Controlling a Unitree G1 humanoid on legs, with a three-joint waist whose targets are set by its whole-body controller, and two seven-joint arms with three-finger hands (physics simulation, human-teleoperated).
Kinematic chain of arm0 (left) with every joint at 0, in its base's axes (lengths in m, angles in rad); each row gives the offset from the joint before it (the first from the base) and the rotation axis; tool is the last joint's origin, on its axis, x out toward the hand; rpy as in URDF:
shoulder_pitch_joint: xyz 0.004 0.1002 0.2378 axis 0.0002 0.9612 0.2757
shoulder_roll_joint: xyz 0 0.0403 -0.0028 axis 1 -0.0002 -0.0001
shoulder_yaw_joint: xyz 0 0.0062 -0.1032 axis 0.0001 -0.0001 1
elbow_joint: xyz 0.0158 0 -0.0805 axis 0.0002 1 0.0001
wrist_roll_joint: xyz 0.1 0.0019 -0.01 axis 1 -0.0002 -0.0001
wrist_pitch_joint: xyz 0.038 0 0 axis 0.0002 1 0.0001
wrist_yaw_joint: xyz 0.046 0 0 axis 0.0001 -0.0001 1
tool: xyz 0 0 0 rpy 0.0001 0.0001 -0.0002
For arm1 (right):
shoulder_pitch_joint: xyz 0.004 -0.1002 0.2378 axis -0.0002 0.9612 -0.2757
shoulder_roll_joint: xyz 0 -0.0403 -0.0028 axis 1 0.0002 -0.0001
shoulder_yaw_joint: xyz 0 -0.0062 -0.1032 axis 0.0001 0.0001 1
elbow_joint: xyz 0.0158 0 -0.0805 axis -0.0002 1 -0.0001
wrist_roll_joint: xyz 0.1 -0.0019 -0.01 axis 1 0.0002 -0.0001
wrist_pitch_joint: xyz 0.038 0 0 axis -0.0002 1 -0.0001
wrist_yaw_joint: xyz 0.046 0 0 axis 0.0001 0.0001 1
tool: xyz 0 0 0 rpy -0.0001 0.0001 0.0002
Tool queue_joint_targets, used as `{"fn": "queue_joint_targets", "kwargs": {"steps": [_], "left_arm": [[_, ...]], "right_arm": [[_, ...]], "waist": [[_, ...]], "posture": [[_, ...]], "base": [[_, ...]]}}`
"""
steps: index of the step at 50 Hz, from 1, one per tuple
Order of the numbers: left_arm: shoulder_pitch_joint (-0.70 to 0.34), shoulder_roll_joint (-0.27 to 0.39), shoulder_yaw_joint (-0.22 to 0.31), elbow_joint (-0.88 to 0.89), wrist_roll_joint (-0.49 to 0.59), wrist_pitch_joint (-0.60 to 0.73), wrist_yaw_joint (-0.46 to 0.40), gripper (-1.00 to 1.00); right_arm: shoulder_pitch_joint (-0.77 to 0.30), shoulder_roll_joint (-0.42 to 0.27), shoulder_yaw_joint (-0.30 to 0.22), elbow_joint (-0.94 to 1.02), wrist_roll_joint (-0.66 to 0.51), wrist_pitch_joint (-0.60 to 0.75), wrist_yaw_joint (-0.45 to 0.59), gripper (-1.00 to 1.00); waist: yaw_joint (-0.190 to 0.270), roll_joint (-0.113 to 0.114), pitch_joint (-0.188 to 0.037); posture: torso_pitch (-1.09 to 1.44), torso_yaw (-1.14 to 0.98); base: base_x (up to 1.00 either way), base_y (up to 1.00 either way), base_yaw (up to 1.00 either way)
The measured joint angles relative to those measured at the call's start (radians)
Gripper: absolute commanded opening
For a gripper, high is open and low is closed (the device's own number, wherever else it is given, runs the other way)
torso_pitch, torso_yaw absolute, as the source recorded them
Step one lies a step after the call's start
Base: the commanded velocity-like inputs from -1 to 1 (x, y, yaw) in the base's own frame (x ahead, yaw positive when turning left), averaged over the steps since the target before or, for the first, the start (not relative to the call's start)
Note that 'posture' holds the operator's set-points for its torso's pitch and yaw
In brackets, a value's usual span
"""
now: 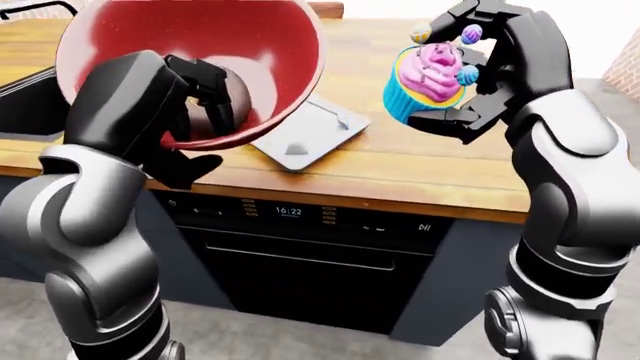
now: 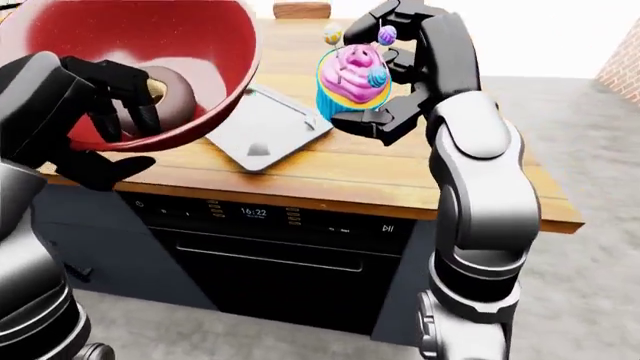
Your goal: Pick up the bowl with donut and place it on the tray. Pick up the cupcake and place it on the tray.
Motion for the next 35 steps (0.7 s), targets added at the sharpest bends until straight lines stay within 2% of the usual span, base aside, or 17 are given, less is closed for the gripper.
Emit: {"fn": "queue_joint_targets", "kwargs": {"steps": [3,5,7,10,14,18,19,21,23,24,26,28,29,31,33,34,35], "left_arm": [[0.007,0.0,-0.011,0.005,-0.003,0.0,0.0,-1.0],[0.011,0.001,-0.013,0.011,-0.009,0.004,-0.009,-1.0],[0.022,0.005,-0.006,0.021,-0.011,0.012,-0.019,-1.0],[0.028,0.007,0.007,0.034,-0.002,0.028,-0.027,-1.0],[0.007,0.006,0.0,0.005,0.002,0.024,-0.015,-1.0],[0.016,-0.005,-0.017,0.0,-0.004,0.011,-0.013,-1.0],[0.019,-0.007,-0.02,0.01,-0.005,0.013,-0.018,-1.0],[0.023,-0.01,-0.026,0.022,-0.005,0.015,-0.025,-1.0],[0.022,-0.01,-0.023,0.019,-0.006,0.013,-0.024,-1.0],[0.021,-0.009,-0.021,0.014,-0.007,0.011,-0.022,-1.0],[0.017,-0.008,-0.024,0.0,-0.011,0.003,-0.016,-1.0],[0.023,-0.008,-0.016,-0.007,-0.009,0.002,-0.013,-1.0],[0.022,-0.009,-0.016,-0.006,-0.008,0.002,-0.012,-1.0],[0.013,-0.008,-0.018,-0.001,-0.007,0.002,-0.01,-1.0],[0.012,-0.007,-0.017,-0.002,-0.006,0.003,-0.008,-1.0],[0.016,-0.003,-0.012,-0.001,-0.006,0.004,-0.007,-1.0],[0.025,-0.003,-0.005,0.003,-0.003,0.008,-0.009,-1.0]], "right_arm": [[0.009,0.003,0.001,0.022,-0.004,0.011,0.002,-1.0],[0.008,0.004,0.001,0.033,-0.006,0.02,0.003,-1.0],[0.016,0.015,0.016,0.037,-0.005,0.022,0.005,-1.0],[0.016,0.022,0.04,0.037,0.007,0.025,0.018,-1.0],[0.006,0.015,0.011,0.015,0.013,0.021,0.017,-1.0],[0.007,0.005,-0.001,0.01,0.001,0.014,0.003,-1.0],[0.011,0.006,0.003,0.017,0.0,0.015,0.003,-1.0],[0.019,0.006,0.007,0.023,-0.001,0.025,0.006,-1.0],[0.014,0.006,0.005,0.022,0.0,0.029,0.008,-1.0],[0.011,0.005,0.002,0.018,0.0,0.026,0.007,-1.0],[0.007,0.002,-0.014,0.009,-0.005,0.02,0.003,-1.0],[0.01,0.006,-0.008,0.011,-0.004,0.014,0.0,-1.0],[0.013,0.006,-0.007,0.016,-0.002,0.015,0.001,-1.0],[0.01,0.003,-0.007,0.024,0.0,0.021,0.0,-1.0],[0.002,0.003,-0.008,0.022,0.001,0.024,-0.004,-1.0],[0.003,0.009,-0.005,0.016,0.002,0.021,-0.005,-1.0],[0.01,0.015,0.003,0.011,0.006,0.021,-0.004,-1.0]], "waist": [[-0.007,0.032,0.008],[-0.01,0.07,0.005],[0.006,0.044,0.016],[0.015,0.015,0.017],[0.02,-0.047,0.02],[0.014,-0.029,0.013],[0.007,-0.034,0.009],[-0.001,-0.063,-0.005],[-0.003,-0.075,-0.009],[-0.003,-0.072,-0.007],[-0.004,-0.033,0.009],[0.001,-0.035,0.008],[-0.001,-0.024,0.003],[-0.008,0.018,0.004],[-0.011,0.074,0.007],[-0.006,0.076,0.004],[0.004,0.064,0.009]], "posture": [[0.0,0.0],[0.0,0.0],[0.0,0.0],[0.0,0.0],[0.0,0.0],[0.0,0.0],[0.0,0.0],[0.0,0.0],[0.0,0.0],[0.0,0.0],[0.0,0.0],[0.0,0.0],[0.0,0.0],[0.0,0.0],[0.0,0.0],[0.0,0.0],[0.0,0.0]], "base": [[0.0,0.11,0.0],[0.0,0.12,0.0],[0.0,0.27,0.0],[0.0,0.33,0.0],[0.0,0.05,0.0],[0.0,0.12,0.0],[0.0,0.51,0.0],[0.0,0.76,0.0],[0.0,1.0,0.0],[0.0,0.0,1.0],[0.0,1.0,0.0],[0.0,0.71,0.0],[0.0,0.37,0.0],[0.0,0.35,0.0],[0.0,0.34,0.0],[0.0,0.22,0.0],[0.0,0.21,0.0]]}}
